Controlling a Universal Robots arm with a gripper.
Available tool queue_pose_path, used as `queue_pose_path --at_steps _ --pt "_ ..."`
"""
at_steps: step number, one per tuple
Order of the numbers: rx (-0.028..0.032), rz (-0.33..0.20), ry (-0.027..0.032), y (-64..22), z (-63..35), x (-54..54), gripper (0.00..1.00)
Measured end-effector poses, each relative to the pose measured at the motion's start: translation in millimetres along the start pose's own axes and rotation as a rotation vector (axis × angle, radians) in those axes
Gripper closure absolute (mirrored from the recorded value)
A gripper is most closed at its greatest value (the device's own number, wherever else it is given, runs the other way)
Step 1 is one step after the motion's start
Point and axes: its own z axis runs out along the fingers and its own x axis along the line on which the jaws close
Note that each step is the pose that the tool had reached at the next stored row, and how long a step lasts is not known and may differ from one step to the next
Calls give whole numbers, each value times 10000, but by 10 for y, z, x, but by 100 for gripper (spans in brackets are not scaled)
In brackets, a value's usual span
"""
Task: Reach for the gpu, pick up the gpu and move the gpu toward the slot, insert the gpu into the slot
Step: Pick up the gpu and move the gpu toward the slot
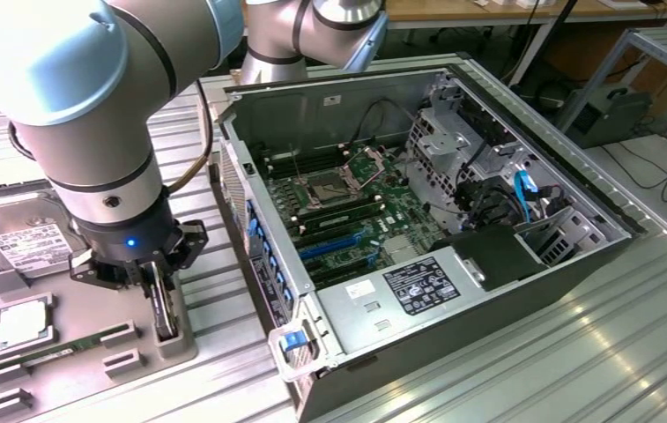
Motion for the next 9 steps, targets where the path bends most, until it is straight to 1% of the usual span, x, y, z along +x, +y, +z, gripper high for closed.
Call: queue_pose_path --at_steps 9 --pt "0 -1 -1 0 1 -1 72"
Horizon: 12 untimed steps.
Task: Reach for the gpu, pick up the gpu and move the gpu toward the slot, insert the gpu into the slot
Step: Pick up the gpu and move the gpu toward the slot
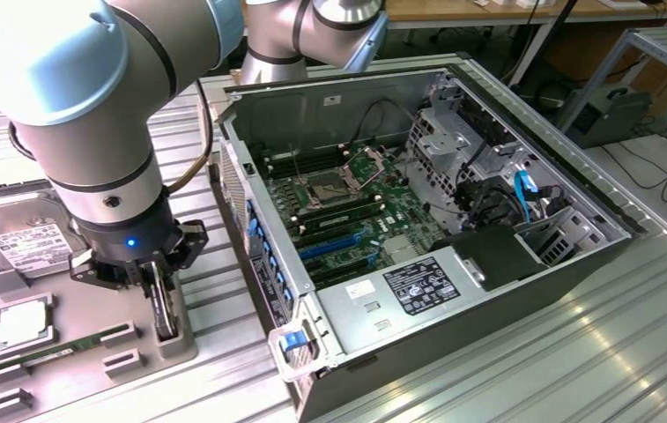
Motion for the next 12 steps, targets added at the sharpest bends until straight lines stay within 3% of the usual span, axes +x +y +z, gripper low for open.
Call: queue_pose_path --at_steps 7,12 --pt "-4 0 -4 1 -5 -1 72" --pt "-1 0 1 5 -105 -2 72"
